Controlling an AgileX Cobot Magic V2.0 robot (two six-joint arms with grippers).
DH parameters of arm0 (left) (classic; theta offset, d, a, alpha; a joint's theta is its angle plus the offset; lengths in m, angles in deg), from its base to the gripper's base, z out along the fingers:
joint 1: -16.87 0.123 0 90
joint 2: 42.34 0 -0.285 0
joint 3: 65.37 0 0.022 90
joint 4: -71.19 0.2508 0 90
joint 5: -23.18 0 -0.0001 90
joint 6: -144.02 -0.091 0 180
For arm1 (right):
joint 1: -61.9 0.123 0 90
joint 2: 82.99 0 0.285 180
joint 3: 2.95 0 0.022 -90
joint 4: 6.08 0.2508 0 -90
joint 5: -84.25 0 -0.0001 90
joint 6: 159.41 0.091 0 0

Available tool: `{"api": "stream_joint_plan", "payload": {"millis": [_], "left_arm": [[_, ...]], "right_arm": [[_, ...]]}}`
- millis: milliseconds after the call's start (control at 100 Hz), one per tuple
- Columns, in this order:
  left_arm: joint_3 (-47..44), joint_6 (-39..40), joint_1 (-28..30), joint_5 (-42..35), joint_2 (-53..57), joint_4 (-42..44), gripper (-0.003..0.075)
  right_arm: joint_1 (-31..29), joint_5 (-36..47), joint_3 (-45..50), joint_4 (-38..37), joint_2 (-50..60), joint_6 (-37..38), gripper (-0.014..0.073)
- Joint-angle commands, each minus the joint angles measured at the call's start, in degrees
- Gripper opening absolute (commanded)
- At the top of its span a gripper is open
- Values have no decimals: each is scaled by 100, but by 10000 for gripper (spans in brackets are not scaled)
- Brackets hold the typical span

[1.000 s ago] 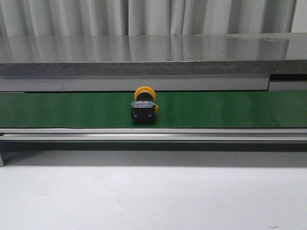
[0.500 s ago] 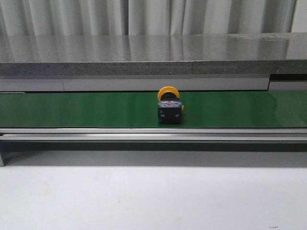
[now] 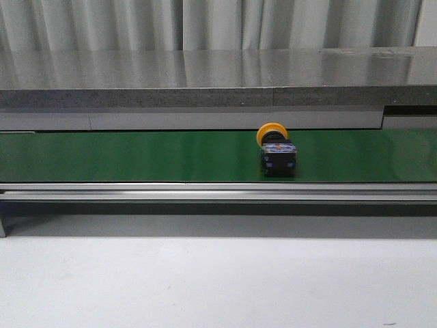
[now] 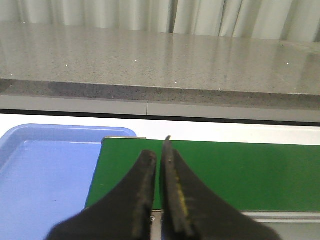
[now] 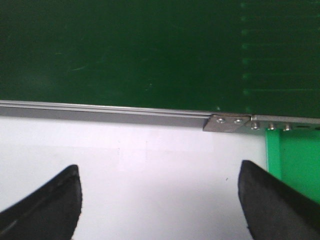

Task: Move button from left to right
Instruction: 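Lower the open right gripper over the button at the belt's end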

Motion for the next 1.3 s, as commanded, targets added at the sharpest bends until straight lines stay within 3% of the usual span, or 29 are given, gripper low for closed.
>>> {"api": "stream_joint_plan", "payload": {"millis": [0, 200, 600, 870, 1289], "left_arm": [[154, 28, -48, -403, -33, -61, 5], [154, 28, -48, -403, -33, -61, 5], [154, 28, -48, -403, -33, -61, 5], [154, 28, -48, -403, -33, -61, 5], [154, 28, -48, -403, -33, -61, 5]], "right_arm": [[11, 277, -211, 135, 46, -23, 612], [137, 277, -544, 363, -180, -23, 612], [1146, 557, -1566, 363, -1632, -23, 612], [1259, 666, -2074, 363, -2525, -23, 612], [1259, 767, -2128, 340, -3013, -23, 612]]}}
